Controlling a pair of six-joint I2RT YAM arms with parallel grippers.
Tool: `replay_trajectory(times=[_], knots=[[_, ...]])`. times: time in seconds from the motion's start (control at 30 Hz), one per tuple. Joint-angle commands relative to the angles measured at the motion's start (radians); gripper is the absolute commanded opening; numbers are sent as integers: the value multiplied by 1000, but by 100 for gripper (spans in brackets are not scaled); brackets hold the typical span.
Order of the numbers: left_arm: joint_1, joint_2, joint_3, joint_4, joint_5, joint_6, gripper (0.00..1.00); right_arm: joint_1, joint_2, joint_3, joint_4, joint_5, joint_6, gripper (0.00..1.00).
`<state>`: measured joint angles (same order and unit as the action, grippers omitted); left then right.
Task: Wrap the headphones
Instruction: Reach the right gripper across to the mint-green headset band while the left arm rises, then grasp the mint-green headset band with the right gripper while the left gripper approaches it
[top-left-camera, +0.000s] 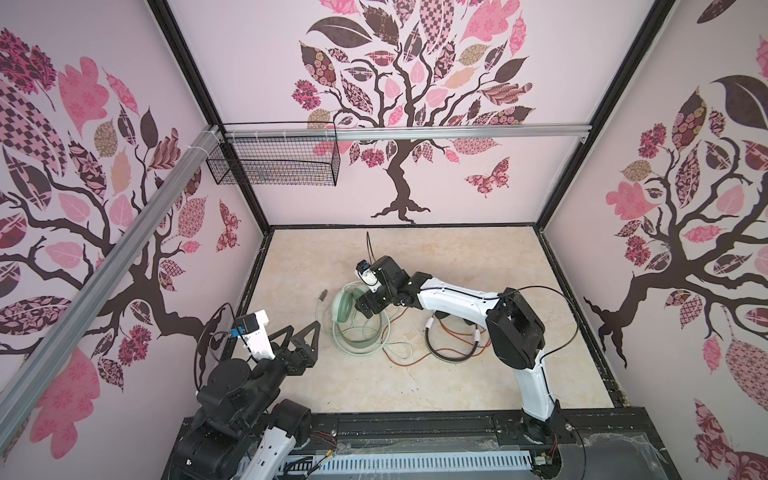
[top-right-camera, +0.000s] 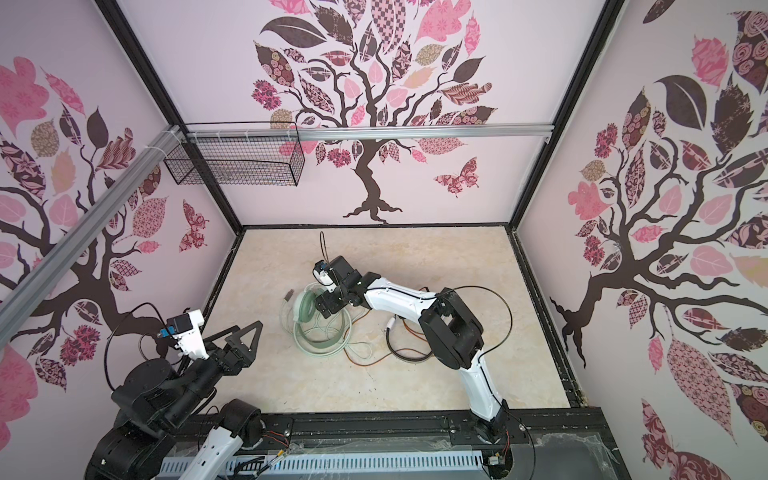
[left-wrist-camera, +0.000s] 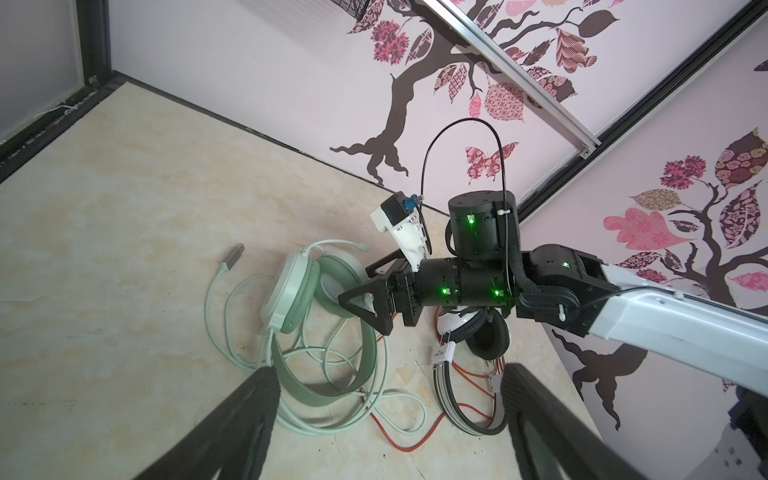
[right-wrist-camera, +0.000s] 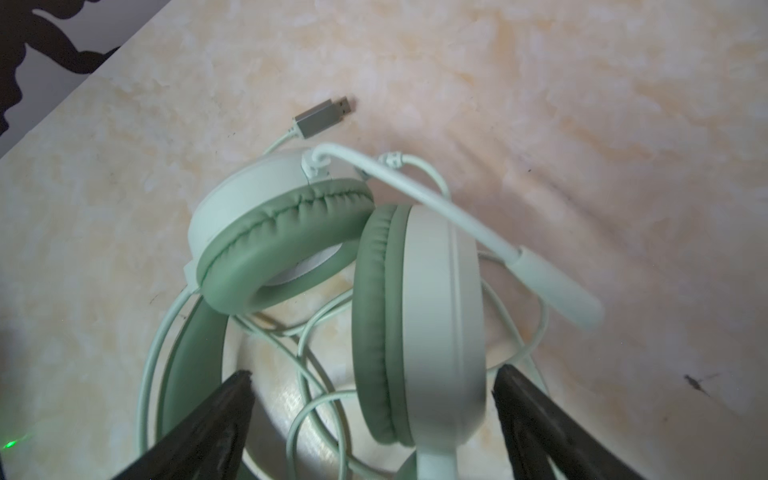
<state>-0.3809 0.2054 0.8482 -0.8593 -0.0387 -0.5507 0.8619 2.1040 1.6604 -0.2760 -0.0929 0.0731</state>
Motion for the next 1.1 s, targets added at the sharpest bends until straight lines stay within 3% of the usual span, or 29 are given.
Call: replay_trajectory(times=[0.0, 0.43, 0.6, 0.83, 1.07], knots=[[-15, -1, -21, -3, 22, 9, 87, -1, 74, 71, -34, 99, 16, 93], [-41, -1, -28, 10, 36, 12, 87, 8, 221, 168, -31, 121, 45, 92], [-46, 2, -29, 11, 35, 12, 87, 9, 204, 135, 4, 151, 59, 82], [-52, 16, -35, 17, 36, 10, 91, 9, 86, 4, 119, 231, 82, 54], [-71, 76, -32, 30, 29, 26, 97, 10, -108, -214, 273, 300, 98, 43]])
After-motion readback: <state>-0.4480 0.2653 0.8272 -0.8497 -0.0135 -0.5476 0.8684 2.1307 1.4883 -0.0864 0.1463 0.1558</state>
